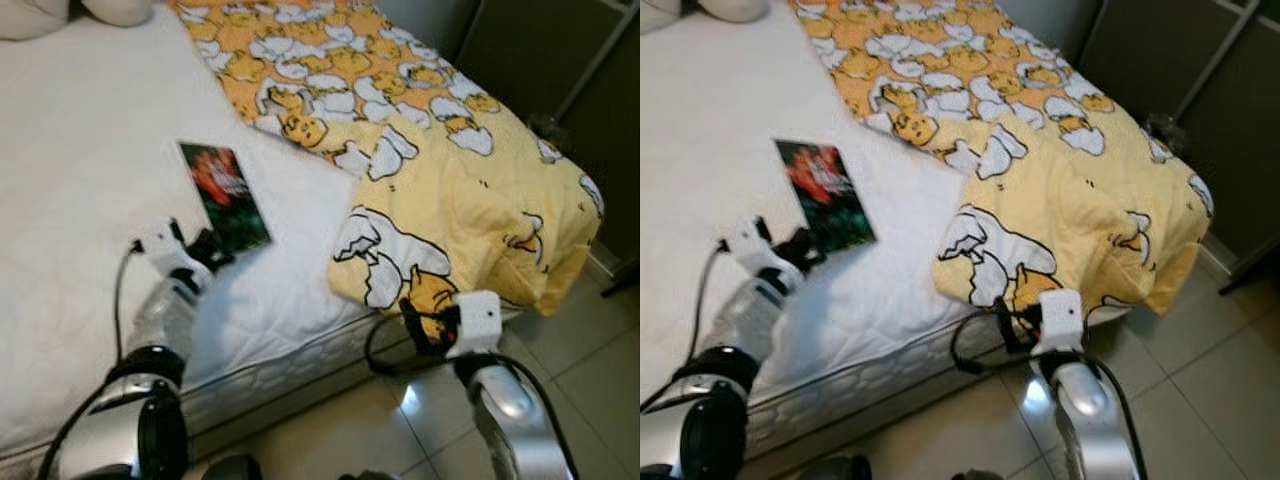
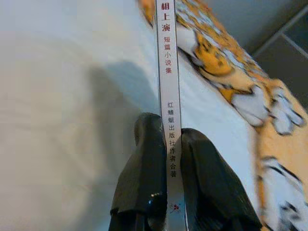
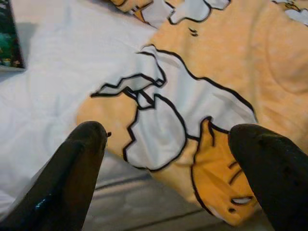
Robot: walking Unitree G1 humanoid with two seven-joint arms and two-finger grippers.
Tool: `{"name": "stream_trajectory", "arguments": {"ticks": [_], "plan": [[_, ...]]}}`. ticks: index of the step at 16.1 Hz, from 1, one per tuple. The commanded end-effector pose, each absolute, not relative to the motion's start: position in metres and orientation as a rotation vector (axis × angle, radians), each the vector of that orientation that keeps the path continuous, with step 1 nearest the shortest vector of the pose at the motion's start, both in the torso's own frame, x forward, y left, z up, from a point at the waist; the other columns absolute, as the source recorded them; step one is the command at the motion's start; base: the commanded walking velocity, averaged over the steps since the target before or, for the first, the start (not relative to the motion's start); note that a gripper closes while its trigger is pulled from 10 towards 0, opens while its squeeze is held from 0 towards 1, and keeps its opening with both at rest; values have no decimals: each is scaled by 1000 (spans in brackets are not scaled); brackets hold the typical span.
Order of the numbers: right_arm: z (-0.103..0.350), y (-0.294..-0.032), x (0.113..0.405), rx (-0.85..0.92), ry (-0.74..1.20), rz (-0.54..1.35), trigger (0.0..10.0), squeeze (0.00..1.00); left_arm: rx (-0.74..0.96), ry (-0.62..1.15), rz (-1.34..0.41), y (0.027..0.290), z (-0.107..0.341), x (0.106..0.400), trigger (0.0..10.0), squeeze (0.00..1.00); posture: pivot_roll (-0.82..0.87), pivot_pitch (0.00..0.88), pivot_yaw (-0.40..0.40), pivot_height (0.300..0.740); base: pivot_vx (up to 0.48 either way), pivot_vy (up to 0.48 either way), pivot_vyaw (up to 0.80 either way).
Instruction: Clean up the room
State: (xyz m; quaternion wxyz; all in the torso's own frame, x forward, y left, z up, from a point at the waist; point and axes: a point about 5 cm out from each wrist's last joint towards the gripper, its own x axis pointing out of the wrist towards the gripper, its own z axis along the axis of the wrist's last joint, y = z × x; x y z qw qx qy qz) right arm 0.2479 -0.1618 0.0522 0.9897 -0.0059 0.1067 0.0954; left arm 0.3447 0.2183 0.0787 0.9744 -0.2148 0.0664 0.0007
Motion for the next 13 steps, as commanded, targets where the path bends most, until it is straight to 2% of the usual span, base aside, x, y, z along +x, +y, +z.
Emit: {"name": "stream_trajectory", "arguments": {"ticks": [1,3,4,7,10,13], "plan": [[51,-166,249,-16,211,173,10000,0,-365,97,26,226,88,346,0,0,-15,0,-74,740,0,0,0],[56,-163,259,-1,170,171,10000,0,-219,43,61,241,99,344,0,0,3,0,-72,740,0,0,0],[64,-163,266,8,138,171,10000,0,-166,25,73,245,102,343,0,0,7,0,-72,740,0,0,644],[82,-161,285,27,90,217,10000,0,-49,8,97,237,100,338,0,0,16,0,-80,740,0,0,546],[89,-161,305,56,72,245,10000,0,36,-36,103,209,98,328,0,0,39,0,-98,740,0,0,512],[84,-158,307,93,85,231,10000,0,97,0,48,184,86,314,0,0,39,0,-90,740,0,0,504]]}}
